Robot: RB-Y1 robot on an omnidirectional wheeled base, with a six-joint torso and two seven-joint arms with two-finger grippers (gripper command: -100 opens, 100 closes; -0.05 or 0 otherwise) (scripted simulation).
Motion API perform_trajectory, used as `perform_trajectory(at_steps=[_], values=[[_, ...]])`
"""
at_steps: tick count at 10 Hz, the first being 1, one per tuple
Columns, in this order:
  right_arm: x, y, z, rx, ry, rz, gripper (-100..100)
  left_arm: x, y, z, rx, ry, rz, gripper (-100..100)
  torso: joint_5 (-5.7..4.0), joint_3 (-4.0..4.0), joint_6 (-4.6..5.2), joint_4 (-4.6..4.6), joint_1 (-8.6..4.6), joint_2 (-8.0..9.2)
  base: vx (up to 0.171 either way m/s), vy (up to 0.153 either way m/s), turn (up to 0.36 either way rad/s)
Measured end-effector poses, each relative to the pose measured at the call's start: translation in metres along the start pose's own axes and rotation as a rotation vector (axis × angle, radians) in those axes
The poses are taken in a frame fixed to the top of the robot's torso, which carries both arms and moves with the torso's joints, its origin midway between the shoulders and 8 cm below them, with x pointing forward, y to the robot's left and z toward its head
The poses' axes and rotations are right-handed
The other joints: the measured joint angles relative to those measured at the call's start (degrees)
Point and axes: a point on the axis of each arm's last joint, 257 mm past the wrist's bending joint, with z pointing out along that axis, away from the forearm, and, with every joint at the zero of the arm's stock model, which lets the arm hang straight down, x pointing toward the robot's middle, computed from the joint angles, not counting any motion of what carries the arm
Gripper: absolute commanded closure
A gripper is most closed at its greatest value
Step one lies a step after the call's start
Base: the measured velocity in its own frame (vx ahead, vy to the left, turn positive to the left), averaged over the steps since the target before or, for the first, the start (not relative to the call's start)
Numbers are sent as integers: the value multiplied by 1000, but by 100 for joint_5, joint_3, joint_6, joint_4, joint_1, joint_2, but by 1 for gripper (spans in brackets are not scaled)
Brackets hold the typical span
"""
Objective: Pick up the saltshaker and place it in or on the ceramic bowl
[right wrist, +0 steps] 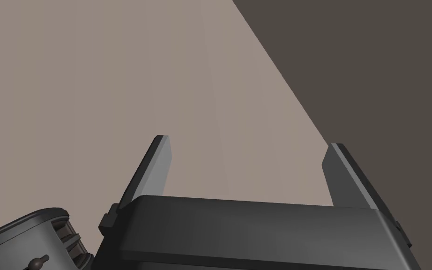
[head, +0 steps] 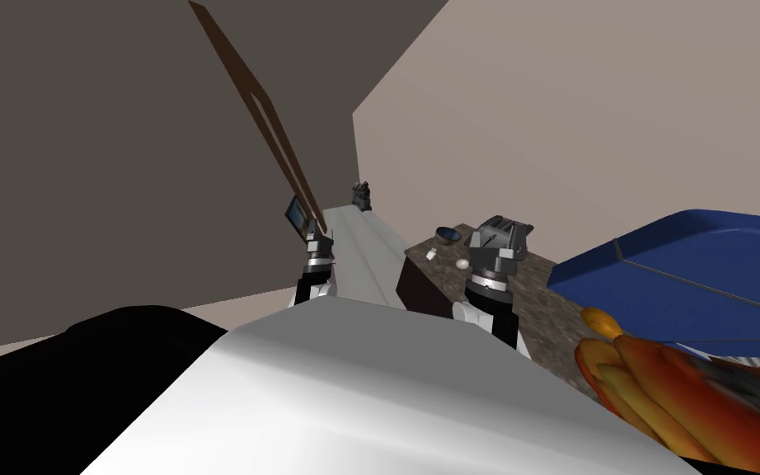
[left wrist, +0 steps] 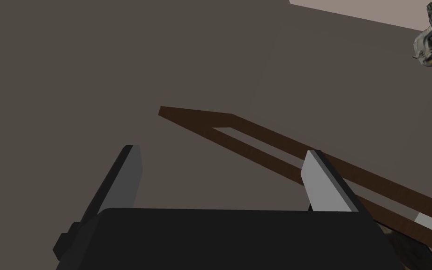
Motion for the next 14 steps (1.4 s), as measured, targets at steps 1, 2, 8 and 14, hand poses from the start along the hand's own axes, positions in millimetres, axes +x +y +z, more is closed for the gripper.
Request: perform_trajectory(at_steps=[1,2,8,14], values=[[-2,-5,2,15,3,32,-100,0,0,0,0,0,0,0,0,1,0,0,0,3,-3,68,-98],[-4,-12,4,31,4,69,-100,0,0,0,0,0,0,0,0,1,0,0,1,1,3,71,-85],[-18,-61,20,155,-43,352,-100,0,0,0,0,0,0,0,0,-3,-1,-1,1,-5,3,64,-85],[-29,-110,21,275,-125,614,-100,0,0,0,0,0,0,0,-2,-3,-1,-1,-12,-4,11,43,-66]])
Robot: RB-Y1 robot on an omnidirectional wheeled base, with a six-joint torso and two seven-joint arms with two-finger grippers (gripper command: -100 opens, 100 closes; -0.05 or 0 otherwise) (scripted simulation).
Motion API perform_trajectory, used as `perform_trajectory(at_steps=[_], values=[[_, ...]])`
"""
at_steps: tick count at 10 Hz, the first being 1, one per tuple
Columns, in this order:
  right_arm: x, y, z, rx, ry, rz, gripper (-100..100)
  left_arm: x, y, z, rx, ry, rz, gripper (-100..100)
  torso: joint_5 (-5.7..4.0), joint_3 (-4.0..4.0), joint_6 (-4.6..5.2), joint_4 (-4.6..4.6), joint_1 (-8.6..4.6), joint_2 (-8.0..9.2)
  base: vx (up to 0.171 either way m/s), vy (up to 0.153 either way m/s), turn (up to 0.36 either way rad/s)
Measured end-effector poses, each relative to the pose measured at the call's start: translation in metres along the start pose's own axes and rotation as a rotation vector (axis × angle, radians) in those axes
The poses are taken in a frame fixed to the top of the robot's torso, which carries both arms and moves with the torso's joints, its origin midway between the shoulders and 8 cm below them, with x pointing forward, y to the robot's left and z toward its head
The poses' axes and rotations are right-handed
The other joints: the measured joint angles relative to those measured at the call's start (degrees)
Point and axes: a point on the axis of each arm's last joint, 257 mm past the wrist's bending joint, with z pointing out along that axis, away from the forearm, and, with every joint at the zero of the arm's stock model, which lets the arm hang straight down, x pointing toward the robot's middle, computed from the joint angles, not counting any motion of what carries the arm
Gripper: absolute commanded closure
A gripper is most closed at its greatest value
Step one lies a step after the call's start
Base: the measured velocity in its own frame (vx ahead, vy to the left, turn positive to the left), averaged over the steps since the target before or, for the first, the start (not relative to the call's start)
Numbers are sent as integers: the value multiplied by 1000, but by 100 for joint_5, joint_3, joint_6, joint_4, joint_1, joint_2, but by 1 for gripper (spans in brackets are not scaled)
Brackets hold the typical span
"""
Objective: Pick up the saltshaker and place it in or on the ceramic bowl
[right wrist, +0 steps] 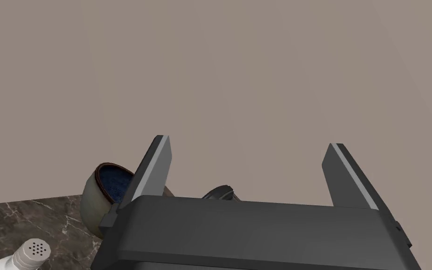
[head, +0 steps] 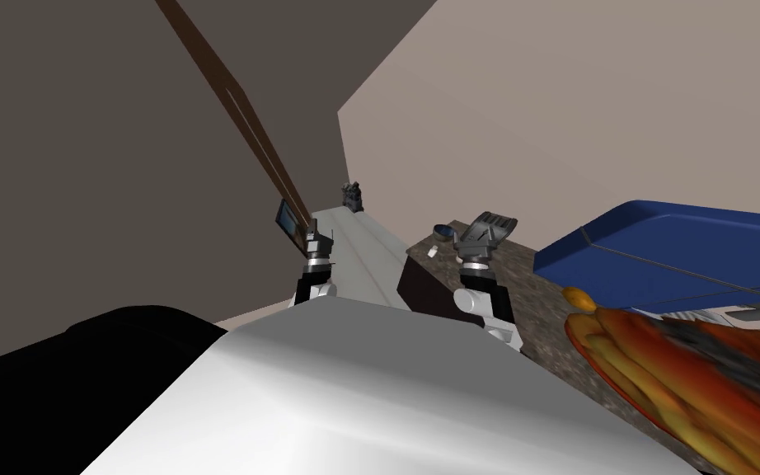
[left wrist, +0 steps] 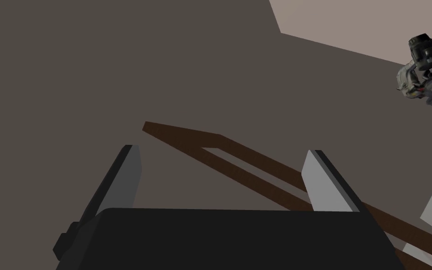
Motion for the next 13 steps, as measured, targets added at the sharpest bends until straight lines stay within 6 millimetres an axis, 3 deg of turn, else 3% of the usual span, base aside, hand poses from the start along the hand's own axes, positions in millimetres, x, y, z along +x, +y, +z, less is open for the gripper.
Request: perform_trajectory(at_steps=[5,13], values=[[-34,-41,8,111,-103,255,-100,0,0,0,0,0,0,0,-1,-4,0,-1,-4,-7,17,24,-37],[-77,-111,-8,272,-292,632,-100,0,0,0,0,0,0,0,-4,-5,0,-2,-18,-8,26,-1,-18]])
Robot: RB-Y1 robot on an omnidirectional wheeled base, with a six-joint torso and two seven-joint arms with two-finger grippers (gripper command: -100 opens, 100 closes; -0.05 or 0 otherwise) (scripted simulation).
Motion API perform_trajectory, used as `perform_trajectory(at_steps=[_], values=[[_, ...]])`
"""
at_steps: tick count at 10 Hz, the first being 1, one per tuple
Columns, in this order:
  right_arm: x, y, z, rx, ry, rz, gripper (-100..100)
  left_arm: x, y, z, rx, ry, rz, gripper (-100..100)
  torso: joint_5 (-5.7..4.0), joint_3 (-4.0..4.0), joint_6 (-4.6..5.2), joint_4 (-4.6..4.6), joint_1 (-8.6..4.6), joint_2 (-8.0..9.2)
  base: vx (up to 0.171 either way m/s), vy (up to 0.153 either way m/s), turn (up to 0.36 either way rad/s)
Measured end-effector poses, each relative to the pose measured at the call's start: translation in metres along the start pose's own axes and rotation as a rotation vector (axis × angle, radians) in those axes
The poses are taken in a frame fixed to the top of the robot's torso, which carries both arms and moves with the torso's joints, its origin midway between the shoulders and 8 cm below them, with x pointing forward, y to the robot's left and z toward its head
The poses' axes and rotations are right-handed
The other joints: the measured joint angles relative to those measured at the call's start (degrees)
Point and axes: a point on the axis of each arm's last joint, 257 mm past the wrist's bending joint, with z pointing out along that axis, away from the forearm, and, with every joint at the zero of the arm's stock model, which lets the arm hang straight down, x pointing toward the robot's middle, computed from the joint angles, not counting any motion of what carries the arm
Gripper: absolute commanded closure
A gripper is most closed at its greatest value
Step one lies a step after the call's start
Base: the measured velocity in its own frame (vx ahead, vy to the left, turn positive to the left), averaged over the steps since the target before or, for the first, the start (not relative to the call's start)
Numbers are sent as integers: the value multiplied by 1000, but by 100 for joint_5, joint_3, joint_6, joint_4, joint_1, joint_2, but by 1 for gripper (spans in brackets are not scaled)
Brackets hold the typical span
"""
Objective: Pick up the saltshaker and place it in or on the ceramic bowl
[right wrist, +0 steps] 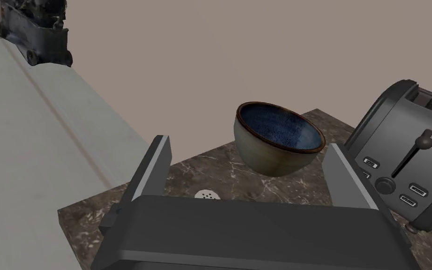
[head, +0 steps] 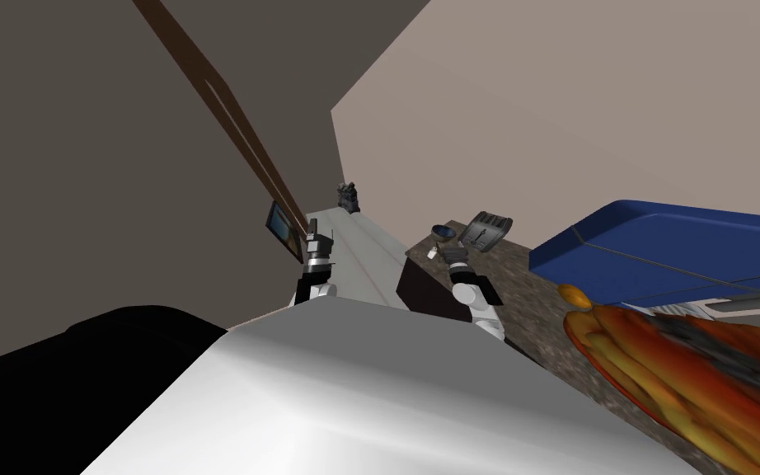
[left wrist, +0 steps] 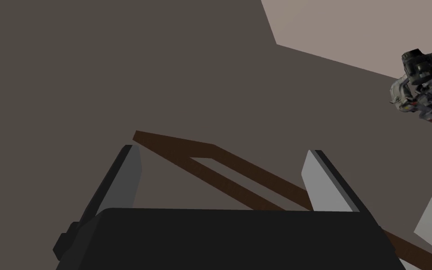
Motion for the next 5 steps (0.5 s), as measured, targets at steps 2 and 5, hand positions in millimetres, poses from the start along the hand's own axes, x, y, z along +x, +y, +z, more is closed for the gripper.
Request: perform_trajectory(at_steps=[2,5], values=[[-20,-10,1,37,-56,99,-100,0,0,0,0,0,0,0,0,-2,0,-1,-1,-3,45,-21,-4],[-53,-26,-1,91,-145,240,-100,0,0,0,0,0,0,0,-2,-1,0,-1,-8,-2,33,-31,6]])
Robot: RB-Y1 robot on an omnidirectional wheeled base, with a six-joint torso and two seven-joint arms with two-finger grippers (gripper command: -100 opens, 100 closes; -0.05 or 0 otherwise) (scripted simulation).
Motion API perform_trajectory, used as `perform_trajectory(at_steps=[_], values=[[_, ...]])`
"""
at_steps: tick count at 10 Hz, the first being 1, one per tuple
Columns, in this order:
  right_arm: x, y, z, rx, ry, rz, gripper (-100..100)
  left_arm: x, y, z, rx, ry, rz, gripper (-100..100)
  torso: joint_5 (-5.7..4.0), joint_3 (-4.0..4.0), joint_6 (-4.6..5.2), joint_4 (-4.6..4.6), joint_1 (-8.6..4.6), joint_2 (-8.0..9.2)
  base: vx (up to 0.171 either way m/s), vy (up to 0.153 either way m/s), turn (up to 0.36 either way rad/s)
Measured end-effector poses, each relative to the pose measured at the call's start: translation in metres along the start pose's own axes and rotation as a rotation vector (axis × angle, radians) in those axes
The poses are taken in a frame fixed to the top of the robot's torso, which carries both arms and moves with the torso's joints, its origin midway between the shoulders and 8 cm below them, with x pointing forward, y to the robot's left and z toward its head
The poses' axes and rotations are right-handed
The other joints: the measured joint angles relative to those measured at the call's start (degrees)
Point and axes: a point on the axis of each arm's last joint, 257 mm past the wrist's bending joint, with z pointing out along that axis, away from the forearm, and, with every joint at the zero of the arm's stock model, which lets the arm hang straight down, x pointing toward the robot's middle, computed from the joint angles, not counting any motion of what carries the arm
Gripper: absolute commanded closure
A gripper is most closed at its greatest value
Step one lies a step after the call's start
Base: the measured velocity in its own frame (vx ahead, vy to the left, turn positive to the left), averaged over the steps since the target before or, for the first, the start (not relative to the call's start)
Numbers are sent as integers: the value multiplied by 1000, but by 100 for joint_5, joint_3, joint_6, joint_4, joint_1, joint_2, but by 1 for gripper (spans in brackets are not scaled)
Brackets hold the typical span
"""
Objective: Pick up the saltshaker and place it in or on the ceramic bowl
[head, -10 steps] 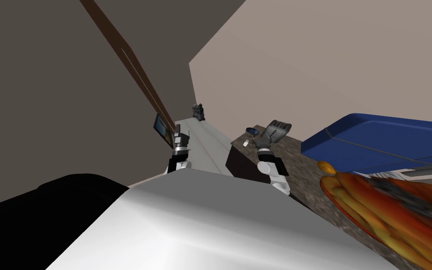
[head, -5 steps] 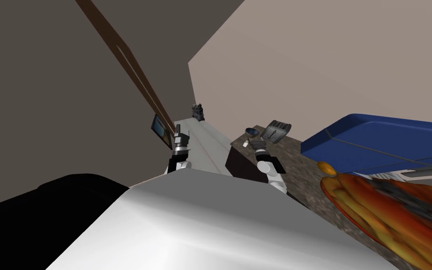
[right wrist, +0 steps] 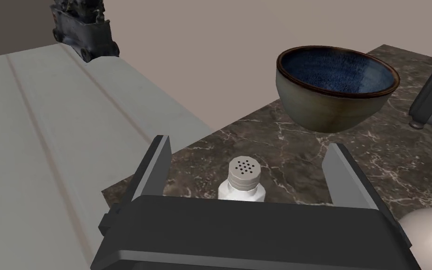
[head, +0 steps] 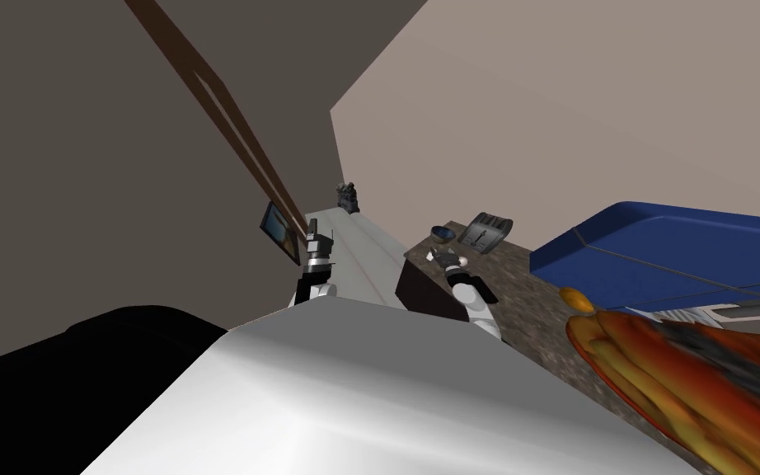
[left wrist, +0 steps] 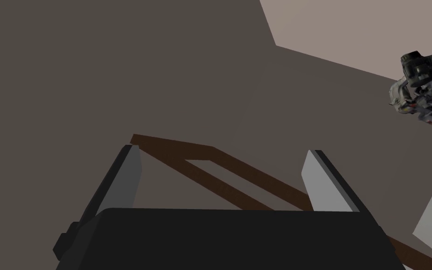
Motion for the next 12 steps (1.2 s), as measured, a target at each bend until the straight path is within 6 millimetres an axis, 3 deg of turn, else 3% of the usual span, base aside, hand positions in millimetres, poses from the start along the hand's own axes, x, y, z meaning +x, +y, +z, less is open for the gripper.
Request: perform_trajectory(at_steps=[6,10,11,12], values=[[-63,-23,-2,80,-165,258,-100,0,0,0,0,0,0,0,-1,-4,0,-2,-3,-7,47,-39,18],[-90,-30,-8,106,-240,374,-100,0,0,0,0,0,0,0,-1,-4,0,-1,-7,-7,41,-41,12],[-90,-30,-8,106,-242,378,0,0,0,0,0,0,0,0,0,0,1,0,1,1,5,-5,0],[-90,-30,-8,106,-242,377,-100,0,0,0,0,0,0,0,2,5,0,2,9,9,-42,-5,199]])
